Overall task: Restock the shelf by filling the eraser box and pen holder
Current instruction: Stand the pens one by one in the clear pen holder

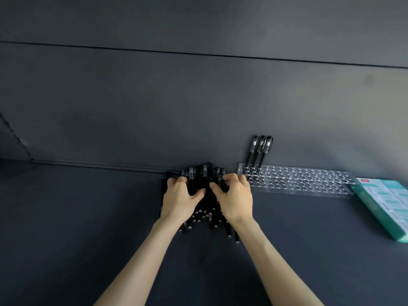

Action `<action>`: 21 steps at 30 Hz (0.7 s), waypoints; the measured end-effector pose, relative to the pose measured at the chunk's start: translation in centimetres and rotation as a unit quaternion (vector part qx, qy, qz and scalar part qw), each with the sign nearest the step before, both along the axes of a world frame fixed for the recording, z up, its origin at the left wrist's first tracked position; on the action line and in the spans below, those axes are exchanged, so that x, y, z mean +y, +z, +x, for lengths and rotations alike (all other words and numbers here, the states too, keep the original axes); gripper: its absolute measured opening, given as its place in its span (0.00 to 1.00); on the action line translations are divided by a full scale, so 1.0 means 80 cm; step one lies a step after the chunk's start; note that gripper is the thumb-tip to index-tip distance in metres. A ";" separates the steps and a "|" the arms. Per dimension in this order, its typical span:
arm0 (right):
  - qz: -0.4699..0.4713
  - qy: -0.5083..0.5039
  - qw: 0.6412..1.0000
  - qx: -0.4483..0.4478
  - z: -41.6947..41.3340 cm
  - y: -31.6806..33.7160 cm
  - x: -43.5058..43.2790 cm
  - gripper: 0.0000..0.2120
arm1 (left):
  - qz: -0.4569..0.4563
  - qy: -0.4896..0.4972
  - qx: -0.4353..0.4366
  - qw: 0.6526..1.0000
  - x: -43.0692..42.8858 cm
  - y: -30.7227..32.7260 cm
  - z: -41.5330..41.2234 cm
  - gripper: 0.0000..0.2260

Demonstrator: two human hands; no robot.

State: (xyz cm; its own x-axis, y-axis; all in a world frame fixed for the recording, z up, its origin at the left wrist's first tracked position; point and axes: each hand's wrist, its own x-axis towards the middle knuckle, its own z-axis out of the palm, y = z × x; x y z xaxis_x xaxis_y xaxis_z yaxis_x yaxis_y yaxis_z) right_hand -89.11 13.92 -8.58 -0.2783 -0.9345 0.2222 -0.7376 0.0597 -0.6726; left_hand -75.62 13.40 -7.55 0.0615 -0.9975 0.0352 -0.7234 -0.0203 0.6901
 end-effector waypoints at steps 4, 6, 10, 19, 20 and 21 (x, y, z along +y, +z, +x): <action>0.021 -0.024 0.999 -0.010 0.009 0.005 -0.005 0.18 | 0.028 -0.026 -0.001 0.999 -0.010 0.009 0.007 0.17; 0.023 -0.035 0.999 -0.010 0.011 0.006 -0.006 0.18 | 0.046 -0.037 0.004 0.998 -0.014 0.009 0.010 0.14; 0.001 -0.032 0.998 -0.058 0.012 0.004 -0.006 0.14 | 0.064 -0.044 0.066 0.995 -0.017 0.008 0.016 0.17; -0.075 -0.002 0.979 -0.189 0.005 0.005 -0.004 0.04 | 0.052 -0.083 0.192 0.976 0.001 0.015 0.024 0.16; -0.085 0.007 0.974 -0.208 0.003 0.009 -0.003 0.04 | 0.052 -0.087 0.224 0.969 0.002 0.017 0.024 0.16; -0.095 0.018 0.970 -0.224 0.000 0.014 -0.002 0.04 | 0.049 -0.092 0.257 0.961 0.004 0.020 0.023 0.16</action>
State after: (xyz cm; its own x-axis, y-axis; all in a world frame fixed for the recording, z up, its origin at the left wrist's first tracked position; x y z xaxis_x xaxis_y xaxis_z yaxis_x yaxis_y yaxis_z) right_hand -89.12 13.79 -7.49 -0.3553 -0.8994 0.2546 -0.3675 -0.1161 -0.9228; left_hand -73.76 13.72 -5.92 -0.1314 -0.9902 -0.0476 -0.2851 -0.0082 0.9585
